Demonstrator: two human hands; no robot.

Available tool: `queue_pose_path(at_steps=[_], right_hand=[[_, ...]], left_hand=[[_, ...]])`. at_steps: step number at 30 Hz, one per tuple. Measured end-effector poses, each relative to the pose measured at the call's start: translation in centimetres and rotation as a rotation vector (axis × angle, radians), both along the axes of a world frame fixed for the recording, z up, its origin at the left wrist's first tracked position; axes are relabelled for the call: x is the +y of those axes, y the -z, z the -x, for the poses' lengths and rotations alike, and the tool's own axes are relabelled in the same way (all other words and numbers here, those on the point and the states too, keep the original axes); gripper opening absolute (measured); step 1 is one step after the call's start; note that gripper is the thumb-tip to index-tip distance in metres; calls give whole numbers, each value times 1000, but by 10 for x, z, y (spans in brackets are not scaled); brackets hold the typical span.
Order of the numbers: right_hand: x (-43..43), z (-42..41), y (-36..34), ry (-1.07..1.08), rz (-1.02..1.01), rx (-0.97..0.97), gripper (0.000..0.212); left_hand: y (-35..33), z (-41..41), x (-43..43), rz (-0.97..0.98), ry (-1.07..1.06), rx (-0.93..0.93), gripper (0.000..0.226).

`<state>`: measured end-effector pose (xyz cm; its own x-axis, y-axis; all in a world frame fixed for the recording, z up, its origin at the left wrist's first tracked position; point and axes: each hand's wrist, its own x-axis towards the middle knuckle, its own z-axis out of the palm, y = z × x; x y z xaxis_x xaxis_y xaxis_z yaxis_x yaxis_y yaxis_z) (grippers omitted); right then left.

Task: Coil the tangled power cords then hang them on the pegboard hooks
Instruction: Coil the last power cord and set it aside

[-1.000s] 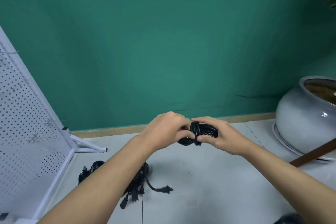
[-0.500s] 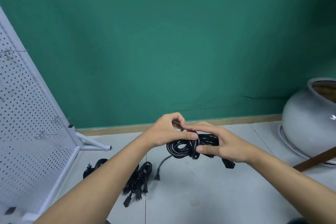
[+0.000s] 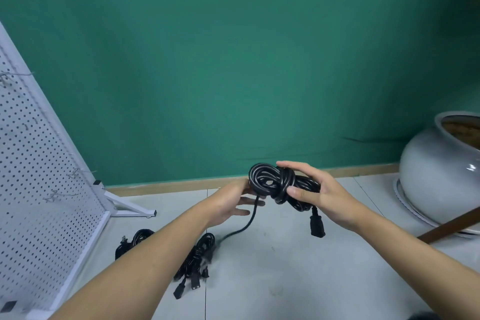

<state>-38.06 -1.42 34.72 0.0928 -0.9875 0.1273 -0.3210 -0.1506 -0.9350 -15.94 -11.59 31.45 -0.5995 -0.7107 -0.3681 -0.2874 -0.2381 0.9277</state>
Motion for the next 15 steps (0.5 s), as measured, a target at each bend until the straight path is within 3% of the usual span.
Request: queue_pose_path(at_steps=[5,10,15], right_hand=[[-5,-5,11,145,82,37,48],[-15,-12,19,246,151,-74,49],[-22,-4,34,375,306,287,55]], left_hand=[[5,6,5,89,1,14,33],[9,16,14,112,7,35,34],[-4,32,26,444,77,-289,35]])
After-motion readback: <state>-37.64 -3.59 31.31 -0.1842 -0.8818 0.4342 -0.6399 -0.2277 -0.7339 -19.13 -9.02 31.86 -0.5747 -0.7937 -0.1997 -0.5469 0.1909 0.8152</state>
